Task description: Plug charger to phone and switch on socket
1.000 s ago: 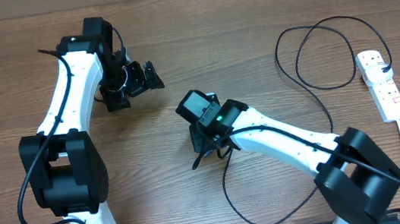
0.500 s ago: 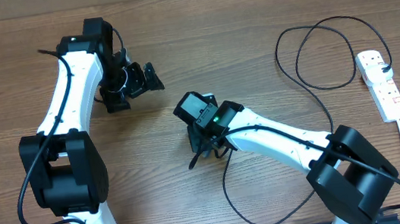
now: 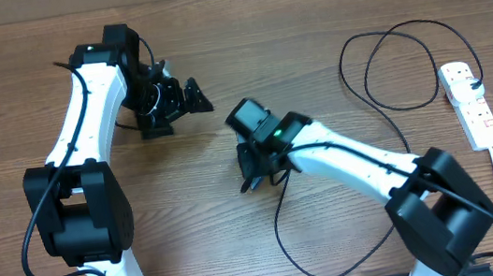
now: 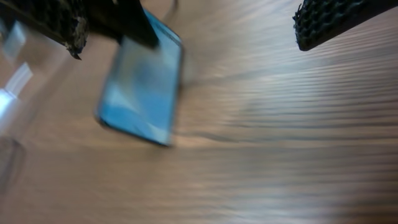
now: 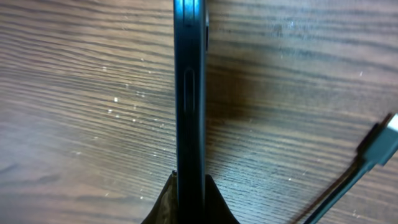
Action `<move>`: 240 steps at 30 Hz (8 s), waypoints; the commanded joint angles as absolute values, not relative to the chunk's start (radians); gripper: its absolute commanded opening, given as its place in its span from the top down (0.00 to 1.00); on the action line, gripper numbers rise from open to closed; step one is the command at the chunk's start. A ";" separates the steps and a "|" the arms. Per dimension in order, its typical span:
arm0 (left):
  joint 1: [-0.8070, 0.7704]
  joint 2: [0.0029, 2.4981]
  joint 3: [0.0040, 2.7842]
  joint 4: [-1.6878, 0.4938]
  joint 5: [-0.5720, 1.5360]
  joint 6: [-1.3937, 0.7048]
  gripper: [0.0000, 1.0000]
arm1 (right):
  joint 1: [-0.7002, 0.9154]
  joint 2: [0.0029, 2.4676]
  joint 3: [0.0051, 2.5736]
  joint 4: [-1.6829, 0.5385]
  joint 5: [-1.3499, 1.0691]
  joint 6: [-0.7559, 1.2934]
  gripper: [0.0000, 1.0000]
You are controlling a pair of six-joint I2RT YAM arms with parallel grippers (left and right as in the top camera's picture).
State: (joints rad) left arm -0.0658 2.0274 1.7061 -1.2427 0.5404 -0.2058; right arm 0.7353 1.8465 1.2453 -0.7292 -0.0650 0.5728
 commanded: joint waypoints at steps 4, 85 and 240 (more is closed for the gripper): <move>-0.072 2.008 1.721 -1.257 1.021 0.033 0.00 | 0.646 1.664 1.284 -0.707 -0.321 0.454 0.96; -0.147 2.008 1.721 -1.252 1.571 0.134 0.69 | 0.466 1.579 1.269 -0.451 -0.741 0.644 0.96; -0.365 2.008 1.720 -1.691 1.458 -0.643 0.96 | 0.120 1.579 1.269 -1.034 0.039 0.522 0.00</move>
State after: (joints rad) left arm -0.3668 2.0254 1.7077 -1.6840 1.4067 -0.6300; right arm 0.1192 1.5768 1.2690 -1.0397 0.0402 0.5209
